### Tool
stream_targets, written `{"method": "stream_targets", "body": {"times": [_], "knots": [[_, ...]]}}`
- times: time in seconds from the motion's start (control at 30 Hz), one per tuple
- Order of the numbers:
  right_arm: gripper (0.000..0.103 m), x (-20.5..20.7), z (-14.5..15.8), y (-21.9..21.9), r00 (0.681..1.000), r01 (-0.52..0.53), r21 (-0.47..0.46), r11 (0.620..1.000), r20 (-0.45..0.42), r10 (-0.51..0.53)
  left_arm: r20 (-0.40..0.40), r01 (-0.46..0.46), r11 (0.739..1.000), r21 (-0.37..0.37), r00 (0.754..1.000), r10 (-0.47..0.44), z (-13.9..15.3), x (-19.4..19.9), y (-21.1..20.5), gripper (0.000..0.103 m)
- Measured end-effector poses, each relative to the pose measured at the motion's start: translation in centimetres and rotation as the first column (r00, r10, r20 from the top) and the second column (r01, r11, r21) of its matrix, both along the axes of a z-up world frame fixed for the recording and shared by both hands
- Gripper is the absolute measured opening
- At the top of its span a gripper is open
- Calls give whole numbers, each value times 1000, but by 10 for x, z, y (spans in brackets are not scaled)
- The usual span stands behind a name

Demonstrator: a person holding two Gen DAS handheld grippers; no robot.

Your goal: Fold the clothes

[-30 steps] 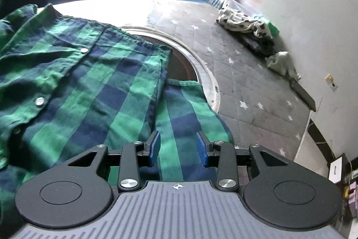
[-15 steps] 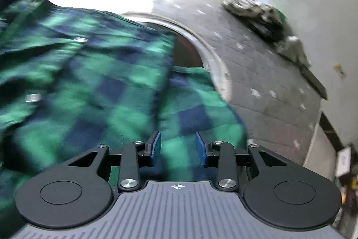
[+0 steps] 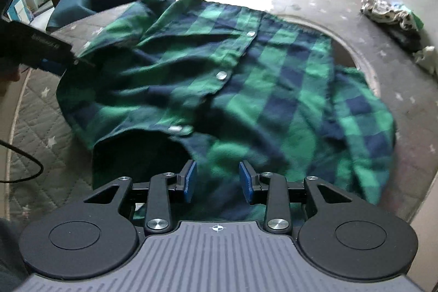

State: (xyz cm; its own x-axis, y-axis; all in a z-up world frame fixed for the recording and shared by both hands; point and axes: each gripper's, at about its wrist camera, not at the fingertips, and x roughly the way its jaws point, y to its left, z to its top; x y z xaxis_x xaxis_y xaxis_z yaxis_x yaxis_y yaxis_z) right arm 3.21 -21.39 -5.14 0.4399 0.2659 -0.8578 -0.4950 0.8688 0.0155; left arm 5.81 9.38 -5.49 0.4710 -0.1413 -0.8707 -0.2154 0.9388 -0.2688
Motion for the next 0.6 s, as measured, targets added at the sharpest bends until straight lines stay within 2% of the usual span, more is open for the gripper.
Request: {"method": "stream_targets", "body": {"times": [0.03,0.07,0.1,0.17,0.2,0.23,0.3,0.4,0.6], "knots": [[35,2,-8,3,999,25,-7,1000,-22,-25,-6,-8,1000,4,1000,8,-2,1,1,74],[27,3,-11,5,999,33,-10,999,-35,-34,-9,-12,1000,3,1000,12,-3,1,1,74],[12,3,-13,5,999,35,-4,999,-41,-36,-10,-16,1000,1,1000,16,-3,0,2,74],[10,2,-18,7,998,38,14,999,-60,-37,-13,-20,1000,0,1000,20,-4,0,4,73],[7,1,-19,7,997,39,12,999,-61,-38,-16,-19,1000,1,1000,19,-5,-1,5,67],[6,-3,-16,8,998,30,9,1000,-59,-29,-18,-20,1000,-1,1000,20,-5,-1,6,62],[6,-9,-11,9,999,2,1,1000,-52,-1,-20,-24,1000,-7,1000,24,-6,-3,9,59],[6,-19,-3,12,998,-50,-14,999,-36,50,-19,-30,999,-11,999,30,-7,-4,12,58],[9,-28,-15,18,988,-106,11,994,-110,107,-29,-41,999,0,999,41,-10,-4,12,58]]}}
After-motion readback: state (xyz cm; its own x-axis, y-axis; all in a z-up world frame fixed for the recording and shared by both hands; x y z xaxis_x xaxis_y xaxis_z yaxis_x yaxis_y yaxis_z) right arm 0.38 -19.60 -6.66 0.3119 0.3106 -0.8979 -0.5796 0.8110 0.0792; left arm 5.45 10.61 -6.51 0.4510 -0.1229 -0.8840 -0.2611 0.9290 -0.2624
